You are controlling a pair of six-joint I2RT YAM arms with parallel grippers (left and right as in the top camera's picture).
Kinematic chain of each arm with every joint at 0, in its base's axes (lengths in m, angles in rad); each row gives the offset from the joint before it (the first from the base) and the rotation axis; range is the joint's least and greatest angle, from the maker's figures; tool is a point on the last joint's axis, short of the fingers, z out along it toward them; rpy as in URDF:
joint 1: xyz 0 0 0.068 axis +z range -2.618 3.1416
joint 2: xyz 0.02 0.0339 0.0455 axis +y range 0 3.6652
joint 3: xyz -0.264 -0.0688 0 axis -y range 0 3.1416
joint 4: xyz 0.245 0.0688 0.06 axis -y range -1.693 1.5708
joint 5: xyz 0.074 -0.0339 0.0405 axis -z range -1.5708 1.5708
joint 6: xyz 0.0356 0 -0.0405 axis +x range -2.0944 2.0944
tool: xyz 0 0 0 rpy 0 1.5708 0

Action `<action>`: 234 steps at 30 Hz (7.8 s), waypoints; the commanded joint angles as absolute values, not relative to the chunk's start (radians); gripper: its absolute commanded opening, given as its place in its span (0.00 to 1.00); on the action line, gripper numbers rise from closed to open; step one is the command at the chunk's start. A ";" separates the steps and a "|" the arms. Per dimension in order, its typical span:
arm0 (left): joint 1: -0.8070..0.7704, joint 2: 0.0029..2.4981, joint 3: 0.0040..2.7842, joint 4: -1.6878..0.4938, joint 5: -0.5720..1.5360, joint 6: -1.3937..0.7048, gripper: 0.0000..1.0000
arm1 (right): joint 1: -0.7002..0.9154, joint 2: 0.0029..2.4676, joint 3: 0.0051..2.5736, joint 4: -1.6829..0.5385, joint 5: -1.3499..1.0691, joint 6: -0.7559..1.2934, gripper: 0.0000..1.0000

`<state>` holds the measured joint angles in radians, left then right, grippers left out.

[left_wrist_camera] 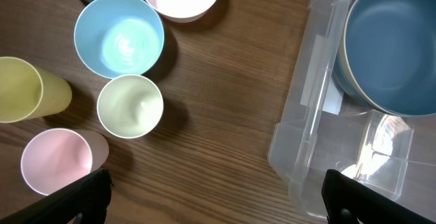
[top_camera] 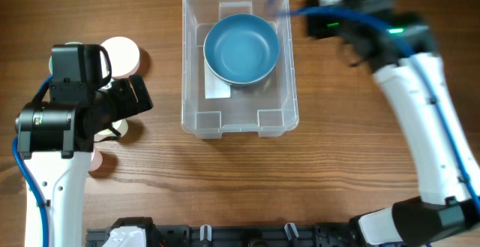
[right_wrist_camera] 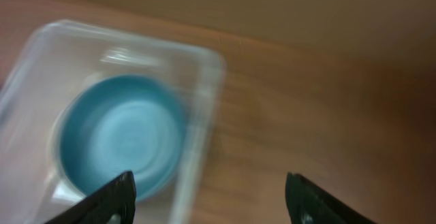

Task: Pack container
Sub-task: 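Retract the right arm and reach the left gripper to the white bowl, then carry the white bowl with the left gripper into the bin, then release and move the left gripper to the mint cup, then carry the mint cup with the left gripper into the bin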

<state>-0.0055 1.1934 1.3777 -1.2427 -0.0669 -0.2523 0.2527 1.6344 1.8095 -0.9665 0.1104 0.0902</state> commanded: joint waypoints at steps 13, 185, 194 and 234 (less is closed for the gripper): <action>0.015 1.518 1.755 -1.285 -0.080 -0.303 0.99 | -0.110 1.666 1.703 -1.183 -0.028 0.331 0.88; -0.350 2.258 1.991 -0.939 -0.237 -0.448 0.04 | -0.138 1.697 1.690 -1.178 0.022 0.314 0.87; -0.308 1.811 2.001 -1.035 -0.387 -0.449 0.25 | -0.138 1.697 1.690 -1.176 0.022 0.314 0.87; 0.288 2.407 1.995 -0.988 -0.102 -0.476 0.19 | -0.138 1.697 1.690 -1.172 0.022 0.267 0.88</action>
<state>0.2897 2.3531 1.9999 -0.9833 -0.0853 -0.4763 -0.1345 1.6833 1.7020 -1.1744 0.0265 0.2825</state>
